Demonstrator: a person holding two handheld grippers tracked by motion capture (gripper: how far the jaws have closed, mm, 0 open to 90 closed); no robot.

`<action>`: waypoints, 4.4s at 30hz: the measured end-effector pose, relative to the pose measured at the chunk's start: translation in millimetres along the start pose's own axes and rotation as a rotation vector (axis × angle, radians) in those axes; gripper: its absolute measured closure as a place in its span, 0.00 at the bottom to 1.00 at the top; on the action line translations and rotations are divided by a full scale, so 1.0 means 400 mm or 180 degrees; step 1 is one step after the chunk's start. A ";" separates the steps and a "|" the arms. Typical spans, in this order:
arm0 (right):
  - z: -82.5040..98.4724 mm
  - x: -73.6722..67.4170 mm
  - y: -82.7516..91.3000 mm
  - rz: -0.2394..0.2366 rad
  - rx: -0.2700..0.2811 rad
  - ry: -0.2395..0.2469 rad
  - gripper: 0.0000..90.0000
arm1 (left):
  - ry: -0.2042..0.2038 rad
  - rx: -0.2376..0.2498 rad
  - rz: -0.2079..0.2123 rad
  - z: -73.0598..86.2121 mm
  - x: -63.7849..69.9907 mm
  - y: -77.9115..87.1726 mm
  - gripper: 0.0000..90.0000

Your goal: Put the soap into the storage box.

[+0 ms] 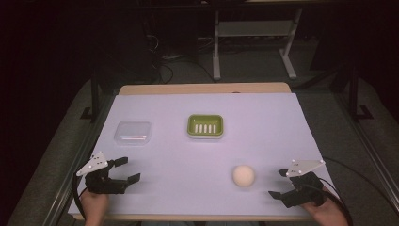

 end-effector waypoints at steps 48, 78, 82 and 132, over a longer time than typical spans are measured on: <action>-0.151 -0.039 -0.108 -0.0305 -0.0368 0.0483 0.17 | 0.0000 0.0015 -0.0109 0.001 -0.003 0.004 0.15; -0.210 -0.048 -0.206 -0.0263 -0.0745 0.0672 0.24 | 0.0022 0.0014 -0.0086 0.003 -0.002 0.001 0.15; -0.209 -0.049 -0.210 -0.0253 -0.0753 0.0675 0.24 | 0.0018 0.0014 -0.0088 0.003 -0.003 0.001 0.15; -0.326 0.002 -0.194 -0.0407 -0.0527 0.0614 0.25 | 0.0033 0.0037 -0.0130 0.006 -0.009 0.005 0.15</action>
Point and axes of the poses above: each handheld gripper's, and its own axes: y roughly backward along the jaws, z roughly out of its underside, x roughly to its right, the point moved 1 cm from there along -y, roughly forward along the jaws, and after that the axes turned 2 degrees about x, right-handed, at the moved point
